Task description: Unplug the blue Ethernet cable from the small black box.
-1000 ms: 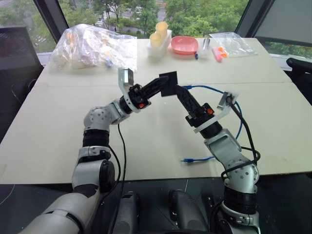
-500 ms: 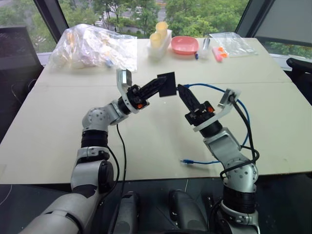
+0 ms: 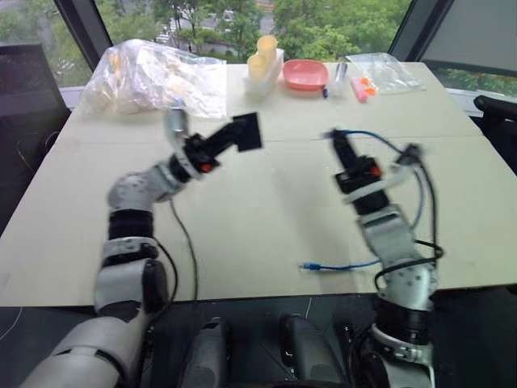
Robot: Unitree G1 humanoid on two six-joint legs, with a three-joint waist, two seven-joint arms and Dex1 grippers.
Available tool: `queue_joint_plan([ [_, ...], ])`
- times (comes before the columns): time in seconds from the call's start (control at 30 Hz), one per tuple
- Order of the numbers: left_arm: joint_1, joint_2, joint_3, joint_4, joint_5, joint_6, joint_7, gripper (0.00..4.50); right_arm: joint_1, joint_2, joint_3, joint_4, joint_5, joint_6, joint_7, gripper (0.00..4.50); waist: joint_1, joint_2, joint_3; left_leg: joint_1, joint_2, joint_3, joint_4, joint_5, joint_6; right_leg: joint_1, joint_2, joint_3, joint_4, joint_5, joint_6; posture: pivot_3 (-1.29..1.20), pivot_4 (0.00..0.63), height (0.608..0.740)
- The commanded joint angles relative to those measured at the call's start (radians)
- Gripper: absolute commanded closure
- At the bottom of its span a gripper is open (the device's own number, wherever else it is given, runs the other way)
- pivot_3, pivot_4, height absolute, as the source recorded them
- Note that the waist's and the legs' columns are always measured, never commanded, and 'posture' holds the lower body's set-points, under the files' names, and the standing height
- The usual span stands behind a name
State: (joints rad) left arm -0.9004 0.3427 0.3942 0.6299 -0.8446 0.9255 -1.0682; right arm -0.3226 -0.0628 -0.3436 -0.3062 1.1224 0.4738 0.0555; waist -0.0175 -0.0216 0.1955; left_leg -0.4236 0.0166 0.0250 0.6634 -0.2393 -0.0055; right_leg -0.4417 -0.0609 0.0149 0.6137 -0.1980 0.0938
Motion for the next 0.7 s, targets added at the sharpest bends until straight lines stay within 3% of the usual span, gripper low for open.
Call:
queue_joint_plan([
  [0.03, -0.023, -0.019, -0.010, -0.016, -0.014, -0.005, -0.022, 4.00, -0.024, 0.006, 0.021, -0.018, 0.018, -0.002, 0.006, 4.47, 0.006, 0.000, 0.000, 0.000, 0.000, 0.000, 0.000, 0.000, 0.000, 0.000, 0.000, 0.000, 0.000, 0.000, 0.000, 0.00, 0.150, 0.740],
  [0.13, -0.017, -0.048, -0.023, -0.028, 0.033, -0.089, 0.026, 4.00, -0.036, 0.005, 0.010, 0.011, 0.003, -0.014, -0.019, 4.47, 0.006, 0.000, 0.000, 0.000, 0.000, 0.000, 0.000, 0.000, 0.000, 0.000, -0.001, -0.001, 0.000, 0.000, 0.000, 0.00, 0.150, 0.740],
  [0.33, 0.010, -0.204, -0.265, -0.007, 0.450, -0.705, 0.250, 4.00, -0.143, -0.139, 0.037, 0.310, -0.266, 0.081, -0.218, 4.47, 0.009, 0.000, 0.000, 0.000, -0.001, 0.003, 0.000, 0.000, 0.000, 0.001, -0.003, 0.001, -0.001, 0.000, -0.001, 0.00, 0.150, 0.740],
  [0.47, -0.004, -0.272, -0.330, 0.074, 0.566, -0.923, 0.326, 4.00, -0.196, -0.229, 0.078, 0.412, -0.392, 0.121, -0.197, 4.47, 0.005, 0.000, 0.000, -0.003, -0.002, 0.004, 0.000, 0.000, 0.000, -0.002, -0.003, 0.002, -0.001, 0.000, -0.001, 0.00, 0.150, 0.740],
  [0.57, -0.017, -0.323, -0.363, 0.137, 0.620, -1.032, 0.362, 4.00, -0.216, -0.317, 0.137, 0.440, -0.490, 0.164, -0.134, 3.38, 0.004, 0.000, 0.000, -0.002, -0.002, 0.005, -0.001, -0.001, 0.002, -0.003, -0.002, 0.002, -0.001, 0.002, 0.002, 0.00, 0.150, 0.740],
  [0.7, -0.028, -0.361, -0.381, 0.205, 0.659, -1.108, 0.393, 4.00, -0.198, -0.409, 0.204, 0.406, -0.541, 0.299, -0.054, 1.47, 0.004, 0.000, 0.000, -0.002, -0.002, 0.005, -0.001, -0.001, 0.002, -0.002, -0.001, 0.002, -0.001, 0.001, 0.003, 0.00, 0.150, 0.740],
])
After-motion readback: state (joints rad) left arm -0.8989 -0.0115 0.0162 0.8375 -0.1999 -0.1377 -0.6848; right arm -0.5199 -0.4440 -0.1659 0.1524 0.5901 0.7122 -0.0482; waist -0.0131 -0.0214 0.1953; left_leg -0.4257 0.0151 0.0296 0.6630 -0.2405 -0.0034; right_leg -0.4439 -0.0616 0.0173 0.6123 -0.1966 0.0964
